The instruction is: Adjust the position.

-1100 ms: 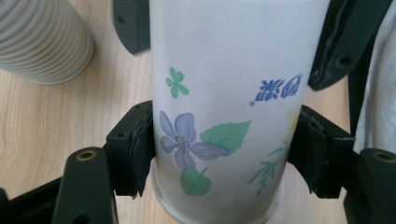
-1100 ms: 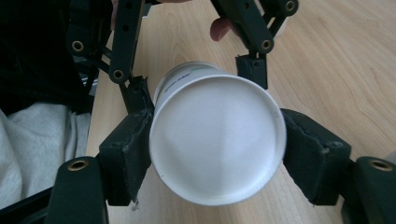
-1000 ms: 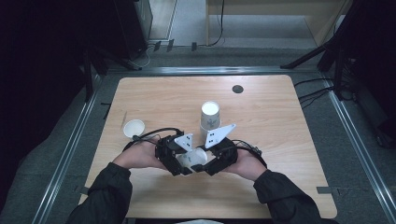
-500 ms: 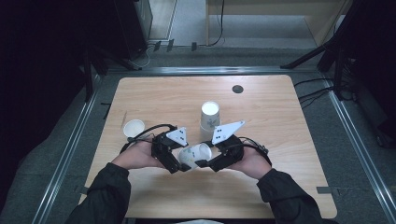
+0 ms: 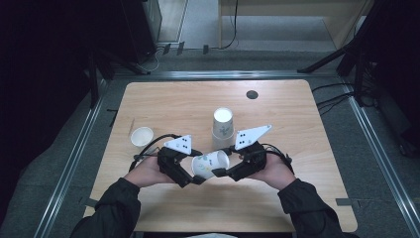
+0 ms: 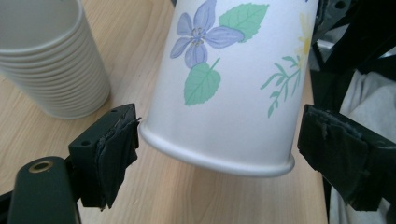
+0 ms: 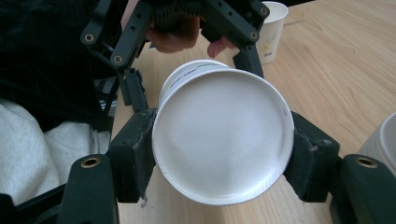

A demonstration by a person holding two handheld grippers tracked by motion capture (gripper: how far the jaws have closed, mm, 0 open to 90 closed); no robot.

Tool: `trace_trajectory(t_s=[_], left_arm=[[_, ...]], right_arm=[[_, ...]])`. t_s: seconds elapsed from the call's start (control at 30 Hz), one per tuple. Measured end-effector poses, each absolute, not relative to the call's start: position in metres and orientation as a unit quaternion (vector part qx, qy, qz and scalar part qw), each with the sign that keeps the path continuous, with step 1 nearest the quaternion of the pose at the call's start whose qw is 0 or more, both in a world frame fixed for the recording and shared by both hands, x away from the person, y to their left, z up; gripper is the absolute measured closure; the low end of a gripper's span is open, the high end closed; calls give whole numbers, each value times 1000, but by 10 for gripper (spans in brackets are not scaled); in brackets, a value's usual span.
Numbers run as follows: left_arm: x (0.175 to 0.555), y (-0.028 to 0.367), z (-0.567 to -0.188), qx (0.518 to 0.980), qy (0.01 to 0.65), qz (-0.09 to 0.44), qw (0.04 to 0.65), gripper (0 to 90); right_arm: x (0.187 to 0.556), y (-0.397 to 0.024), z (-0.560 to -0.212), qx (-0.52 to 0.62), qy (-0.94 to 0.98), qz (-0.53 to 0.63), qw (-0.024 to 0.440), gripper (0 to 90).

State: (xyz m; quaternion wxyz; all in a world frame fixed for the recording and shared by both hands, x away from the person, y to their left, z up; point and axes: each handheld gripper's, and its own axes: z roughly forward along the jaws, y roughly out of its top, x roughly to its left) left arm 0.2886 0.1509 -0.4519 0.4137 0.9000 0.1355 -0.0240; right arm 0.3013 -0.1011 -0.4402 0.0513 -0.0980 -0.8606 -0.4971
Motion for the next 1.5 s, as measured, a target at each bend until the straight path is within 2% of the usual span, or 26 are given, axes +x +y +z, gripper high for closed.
trace_trajectory(t_s=[0.3,0.37,0.67,0.73,0.77,0.87,1.23,1.5], left_arm=[[290,151,-455,885,124,-28,449,159],[290,151,-455,885,121,-24,449,209],[289,154,-454,888,111,-20,447,261],[288,155,-453,888,110,-22,447,267],[289,156,-452,888,112,-22,445,267],[290,158,-447,896,115,-10,428,266],[294,168,-433,914,114,-9,390,270],[295,160,-434,934,103,-5,342,269]], right_arm=[[303,-103,-438,-107,-849,-512,75,345],[304,-103,-439,-109,-849,-511,76,345],[302,-101,-439,-106,-850,-510,75,346],[302,-101,-440,-101,-852,-510,67,292],[302,-101,-440,-102,-852,-511,62,259],[302,-102,-441,-106,-855,-504,56,247],[301,-96,-449,-98,-876,-471,40,245],[301,-93,-452,-91,-882,-461,30,245]])
